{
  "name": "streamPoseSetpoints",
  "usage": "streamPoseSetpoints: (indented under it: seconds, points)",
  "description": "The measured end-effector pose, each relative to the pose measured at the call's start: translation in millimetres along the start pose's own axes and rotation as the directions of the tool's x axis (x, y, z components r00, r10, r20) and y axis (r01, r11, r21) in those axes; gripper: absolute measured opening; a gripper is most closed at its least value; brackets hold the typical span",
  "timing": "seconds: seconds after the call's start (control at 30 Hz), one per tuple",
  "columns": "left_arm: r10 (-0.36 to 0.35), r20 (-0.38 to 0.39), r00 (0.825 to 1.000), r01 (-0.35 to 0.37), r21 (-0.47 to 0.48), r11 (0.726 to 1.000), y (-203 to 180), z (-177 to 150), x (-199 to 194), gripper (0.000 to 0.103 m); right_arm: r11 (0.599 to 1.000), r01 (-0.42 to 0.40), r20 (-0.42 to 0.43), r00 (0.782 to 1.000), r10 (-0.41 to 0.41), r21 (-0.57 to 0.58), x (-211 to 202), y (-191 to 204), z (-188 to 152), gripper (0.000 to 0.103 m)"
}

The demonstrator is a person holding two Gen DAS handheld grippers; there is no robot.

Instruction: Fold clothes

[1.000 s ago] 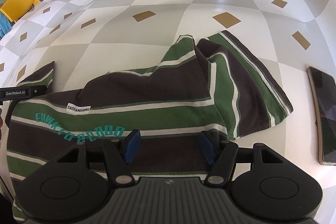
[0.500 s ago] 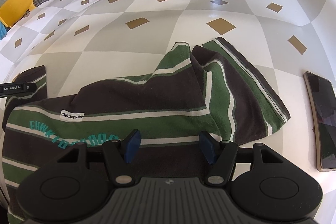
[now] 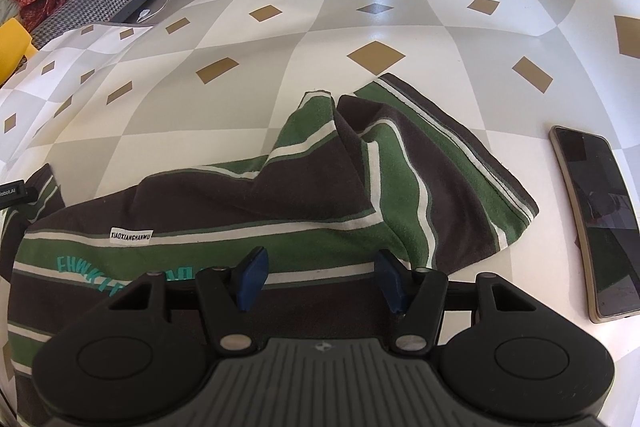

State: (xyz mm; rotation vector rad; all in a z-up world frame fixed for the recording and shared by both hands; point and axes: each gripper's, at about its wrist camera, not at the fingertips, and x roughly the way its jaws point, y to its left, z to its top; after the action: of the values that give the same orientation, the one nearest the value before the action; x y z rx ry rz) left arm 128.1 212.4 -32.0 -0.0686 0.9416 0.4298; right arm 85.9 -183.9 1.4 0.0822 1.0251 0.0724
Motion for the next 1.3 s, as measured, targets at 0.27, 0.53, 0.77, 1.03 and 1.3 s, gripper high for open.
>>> streamPoseSetpoints:
  seconds: [0.27,0.53,0.77,1.03,1.3]
  points:
    - [0.047,-0.002,0.999,-0.047,-0.073,0.996,13,13,12,0.103,0.999,-0.007,-0.006,1.000,0.007,0.033,0,-3,6,0.056]
    - [0.089,-0.023,0.996,-0.091,-0.144,0.985,21,21,19,0.103,1.000,-0.013,0.038,0.999,0.013,0.013,-15,0,10,0.056]
    - [0.021,0.011,1.000,-0.019,-0.157,0.987,12,22,-6,0.096,1.000,-0.018,0.050,0.999,0.017,0.015,-25,-4,11,0.056]
    - [-0.150,0.003,0.989,0.150,-0.061,0.987,-23,8,-45,0.101,0.995,-0.050,0.113,0.993,0.040,0.085,-32,-15,20,0.056]
    - [-0.263,-0.017,0.965,0.264,0.039,0.964,-41,-24,-81,0.102,0.989,-0.094,0.183,0.980,0.072,0.112,-27,-15,35,0.057]
